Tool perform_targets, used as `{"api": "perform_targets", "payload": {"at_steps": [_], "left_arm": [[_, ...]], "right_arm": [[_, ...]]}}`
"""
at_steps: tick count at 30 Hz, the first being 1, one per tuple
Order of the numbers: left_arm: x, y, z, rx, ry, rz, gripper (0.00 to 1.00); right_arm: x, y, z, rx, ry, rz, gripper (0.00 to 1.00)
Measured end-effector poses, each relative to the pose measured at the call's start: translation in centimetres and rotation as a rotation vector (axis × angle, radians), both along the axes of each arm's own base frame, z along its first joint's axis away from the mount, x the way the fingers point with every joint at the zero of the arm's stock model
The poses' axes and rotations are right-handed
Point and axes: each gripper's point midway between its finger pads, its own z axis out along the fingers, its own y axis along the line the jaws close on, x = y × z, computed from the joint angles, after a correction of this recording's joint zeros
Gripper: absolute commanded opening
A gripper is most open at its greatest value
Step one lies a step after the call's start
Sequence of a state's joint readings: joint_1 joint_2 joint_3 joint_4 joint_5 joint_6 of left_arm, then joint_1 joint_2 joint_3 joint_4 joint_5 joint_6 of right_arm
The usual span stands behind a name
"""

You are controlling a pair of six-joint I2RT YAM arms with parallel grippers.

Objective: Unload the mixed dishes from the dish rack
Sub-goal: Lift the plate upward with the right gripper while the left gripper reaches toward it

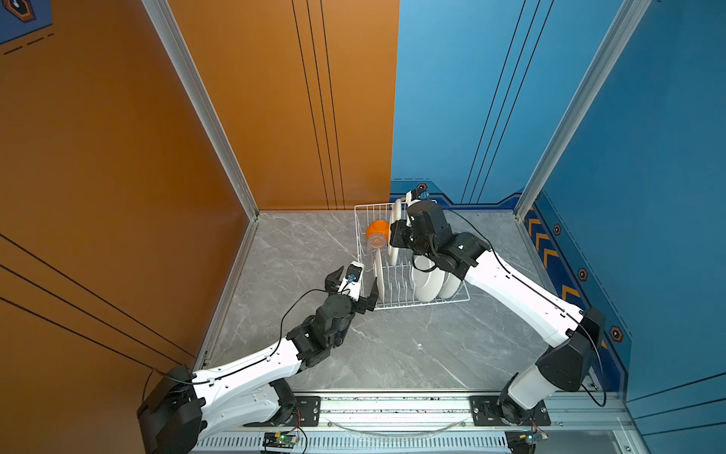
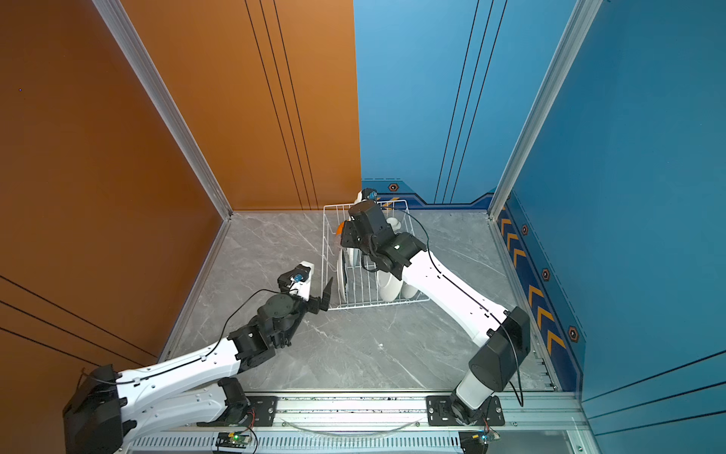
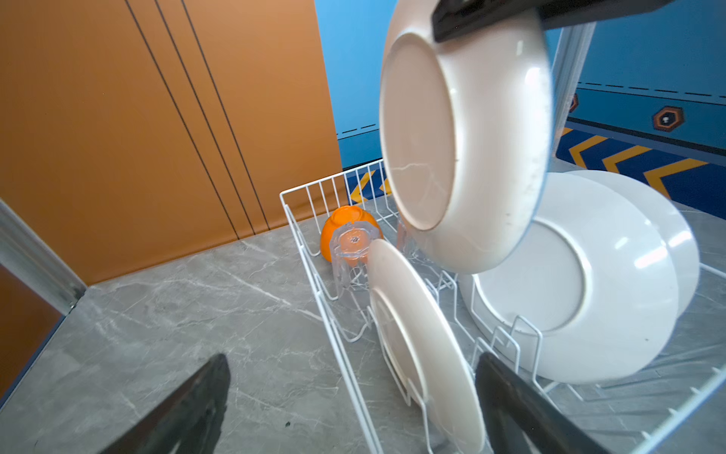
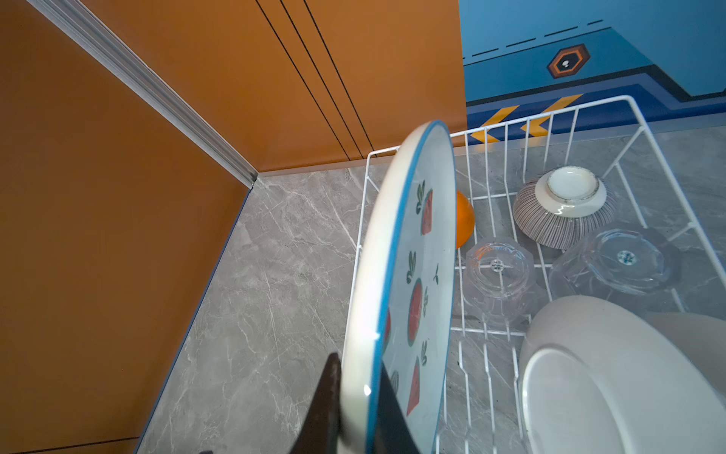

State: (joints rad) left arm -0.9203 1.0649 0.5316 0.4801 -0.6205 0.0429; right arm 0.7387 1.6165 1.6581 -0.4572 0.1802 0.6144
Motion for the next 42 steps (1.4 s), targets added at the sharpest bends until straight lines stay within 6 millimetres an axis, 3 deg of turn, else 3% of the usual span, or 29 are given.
{"api": "perform_targets", "payload": {"at_steps": [7,11,13,16,27,32,39,42], "left_arm": [[-1.0,-5.5,0.7,0.098,-0.153,-0.080,1.00],[-1.6,-8.3,1.5,0.151,-0.276,-0.085,0.88],[-1.5,-9.4,2.0,0.170,-0.328,-0.075,0.77],[-1.1,-10.5,2.8,0.200,-0.383,-0.055,0.74],[-0.5,-10.7,5.9,0.163,-0.455,0.009,0.79],[0.1,-10.5,6.6,0.157,-0.453,0.031,0.69],[0.6,-11.1,7.0,0.150,-0.438,0.022,0.48],[1.1,-11.4,7.2,0.148,-0.425,0.019,0.45]], "right_arm": [[0.2,-0.3,0.1,0.043,0.021,-0.029,0.00],[0.1,-0.1,0.1,0.079,0.043,-0.035,0.00],[0.0,-0.1,0.2,0.096,0.050,-0.039,0.00],[-0.3,-0.3,0.6,0.121,0.055,-0.042,0.00],[-1.9,-4.2,3.1,0.202,0.035,-0.083,0.00],[-2.3,-5.5,3.6,0.215,0.024,-0.101,0.00],[-2.7,-5.4,3.5,0.240,0.041,-0.093,0.00],[-2.9,-5.4,3.3,0.249,0.053,-0.091,0.00]]}}
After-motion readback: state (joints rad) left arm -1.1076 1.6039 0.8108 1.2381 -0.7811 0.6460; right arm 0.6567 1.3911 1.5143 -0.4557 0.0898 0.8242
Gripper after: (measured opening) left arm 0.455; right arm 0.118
